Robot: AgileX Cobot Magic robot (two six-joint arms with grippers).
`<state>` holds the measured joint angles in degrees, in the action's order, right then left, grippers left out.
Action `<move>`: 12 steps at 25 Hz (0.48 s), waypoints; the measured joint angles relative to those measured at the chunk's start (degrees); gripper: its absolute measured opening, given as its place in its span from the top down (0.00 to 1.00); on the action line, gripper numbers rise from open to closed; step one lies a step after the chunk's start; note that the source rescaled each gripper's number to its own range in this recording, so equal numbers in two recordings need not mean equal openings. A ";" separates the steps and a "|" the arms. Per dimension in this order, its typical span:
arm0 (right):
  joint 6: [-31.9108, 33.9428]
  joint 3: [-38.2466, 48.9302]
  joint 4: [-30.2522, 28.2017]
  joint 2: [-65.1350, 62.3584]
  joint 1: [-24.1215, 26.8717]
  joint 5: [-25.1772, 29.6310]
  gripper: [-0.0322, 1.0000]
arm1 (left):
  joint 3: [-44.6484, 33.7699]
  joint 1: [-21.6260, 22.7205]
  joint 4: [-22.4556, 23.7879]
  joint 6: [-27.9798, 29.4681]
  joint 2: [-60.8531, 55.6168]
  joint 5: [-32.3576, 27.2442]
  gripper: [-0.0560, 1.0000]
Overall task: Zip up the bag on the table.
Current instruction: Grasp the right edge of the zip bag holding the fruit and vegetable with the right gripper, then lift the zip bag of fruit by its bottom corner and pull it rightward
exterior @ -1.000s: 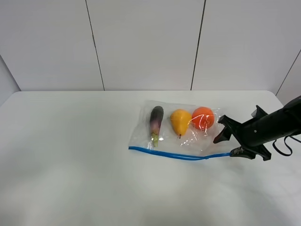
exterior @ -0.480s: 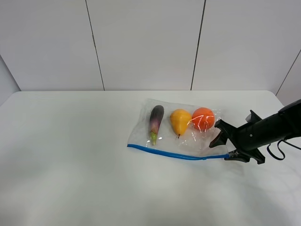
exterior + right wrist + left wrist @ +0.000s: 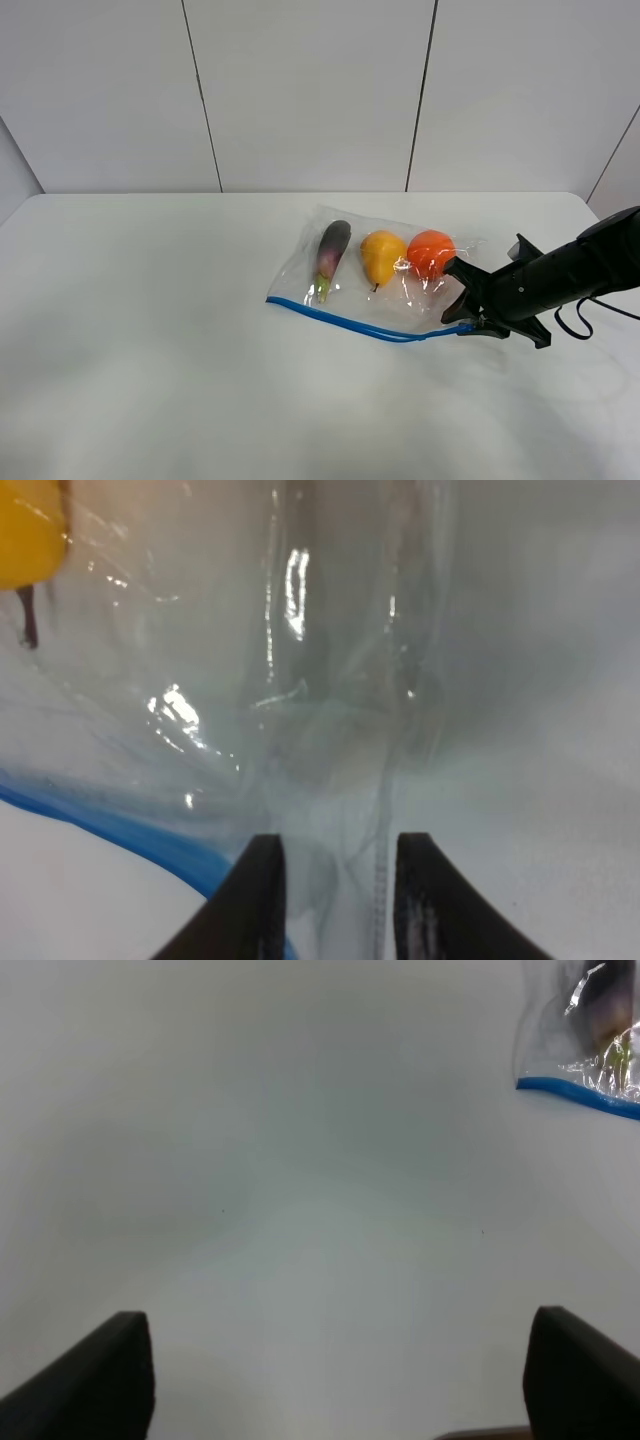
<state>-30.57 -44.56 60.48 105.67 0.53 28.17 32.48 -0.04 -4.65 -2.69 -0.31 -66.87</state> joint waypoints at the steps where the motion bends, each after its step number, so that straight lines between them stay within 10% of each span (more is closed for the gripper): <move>1: -0.26 0.00 0.00 0.00 0.00 0.00 0.68 | 0.00 0.00 0.00 0.00 0.00 0.00 0.00; 12: -6.78 -0.02 0.05 0.00 0.00 2.29 0.97 | 0.00 0.00 0.00 0.00 0.00 0.00 0.00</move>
<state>-37.36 -44.57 60.53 105.67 0.53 30.47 32.48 -0.04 -4.65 -2.69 -0.31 -66.87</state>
